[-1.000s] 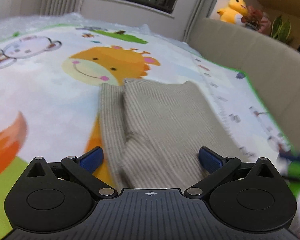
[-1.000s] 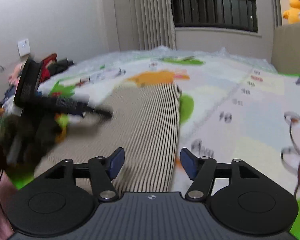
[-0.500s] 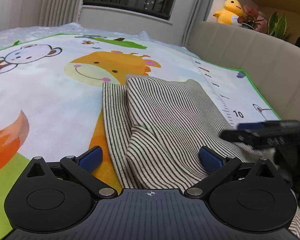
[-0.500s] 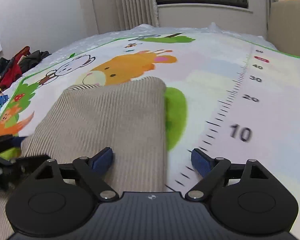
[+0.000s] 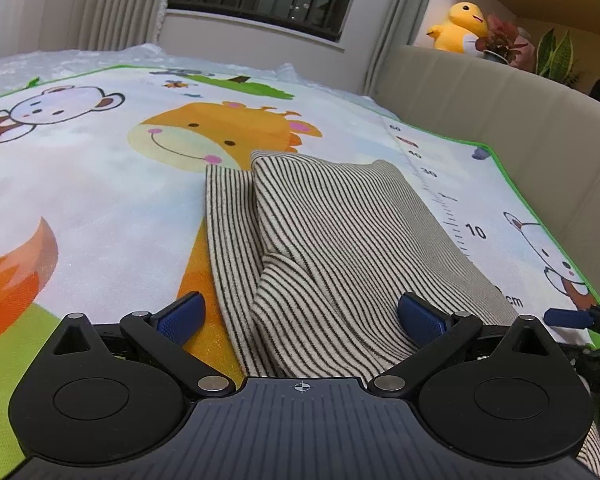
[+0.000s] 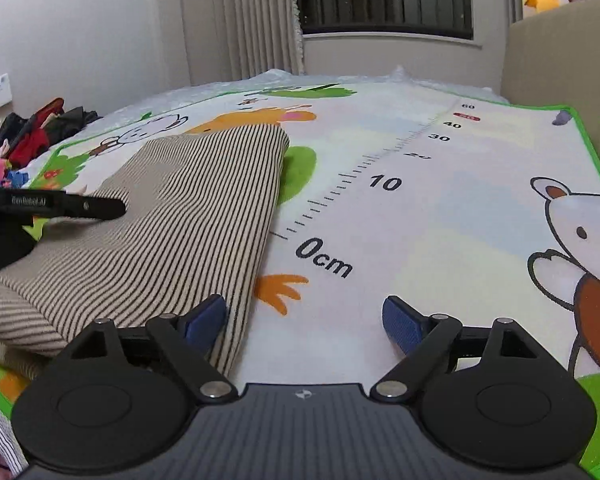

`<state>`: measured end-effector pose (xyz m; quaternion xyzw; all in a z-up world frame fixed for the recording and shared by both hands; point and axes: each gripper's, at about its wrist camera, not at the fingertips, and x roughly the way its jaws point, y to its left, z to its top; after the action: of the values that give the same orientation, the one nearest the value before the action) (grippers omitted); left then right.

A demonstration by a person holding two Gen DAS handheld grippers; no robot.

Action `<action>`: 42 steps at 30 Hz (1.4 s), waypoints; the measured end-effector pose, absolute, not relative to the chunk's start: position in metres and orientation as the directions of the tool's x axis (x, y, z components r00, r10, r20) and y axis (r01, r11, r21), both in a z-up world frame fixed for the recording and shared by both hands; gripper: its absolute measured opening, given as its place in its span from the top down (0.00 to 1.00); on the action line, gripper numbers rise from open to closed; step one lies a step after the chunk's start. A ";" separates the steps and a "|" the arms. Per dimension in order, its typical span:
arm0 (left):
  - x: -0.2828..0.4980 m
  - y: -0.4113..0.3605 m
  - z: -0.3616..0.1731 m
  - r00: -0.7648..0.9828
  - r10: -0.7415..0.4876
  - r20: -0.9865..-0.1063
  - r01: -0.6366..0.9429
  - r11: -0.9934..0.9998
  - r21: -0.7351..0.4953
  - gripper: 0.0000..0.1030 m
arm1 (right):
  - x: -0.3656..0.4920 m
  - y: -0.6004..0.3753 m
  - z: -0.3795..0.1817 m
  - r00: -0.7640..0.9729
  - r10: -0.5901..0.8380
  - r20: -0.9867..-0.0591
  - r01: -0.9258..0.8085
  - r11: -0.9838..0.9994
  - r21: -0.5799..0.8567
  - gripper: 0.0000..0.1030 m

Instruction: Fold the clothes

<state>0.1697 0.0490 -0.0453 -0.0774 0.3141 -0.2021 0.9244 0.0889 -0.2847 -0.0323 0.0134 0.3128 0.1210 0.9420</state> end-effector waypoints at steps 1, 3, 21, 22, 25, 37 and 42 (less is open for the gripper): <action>0.170 0.049 -0.045 0.721 -0.423 -0.549 0.325 0.906 -0.271 0.00 | 0.090 -0.285 -0.031 0.774 0.235 -0.588 -0.217 0.971 0.103 0.17; 0.170 0.049 -0.045 0.720 -0.425 -0.549 0.325 0.905 -0.275 0.00 | 0.089 -0.282 -0.031 0.775 0.230 -0.589 -0.224 0.971 0.084 0.17; 0.173 0.080 -0.050 0.716 -0.529 -0.455 0.307 0.824 -0.476 0.00 | 0.017 -0.188 -0.011 0.618 0.594 -0.516 -0.731 0.675 -0.099 0.33; 0.173 0.080 -0.051 0.716 -0.530 -0.453 0.307 0.823 -0.478 0.00 | 0.016 -0.184 -0.014 0.636 0.572 -0.518 -0.721 0.679 -0.135 0.40; 0.174 0.081 -0.051 0.717 -0.534 -0.449 0.306 0.819 -0.486 0.00 | 0.023 -0.183 -0.003 0.677 0.562 -0.476 -0.676 0.730 -0.099 0.75; 0.175 0.087 -0.052 0.718 -0.548 -0.429 0.304 0.802 -0.515 0.00 | 0.030 -0.184 -0.024 0.567 0.636 -0.523 -0.681 0.719 0.137 0.73; 0.175 0.086 -0.052 0.719 -0.547 -0.429 0.303 0.802 -0.515 0.00 | 0.005 -0.185 -0.002 0.625 0.624 -0.470 -0.713 0.701 -0.017 0.51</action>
<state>0.1749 0.0862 -0.0524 -0.2092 0.2919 -0.2353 0.9031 0.0054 -0.1852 -0.0018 -0.1011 0.2202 0.3730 0.8956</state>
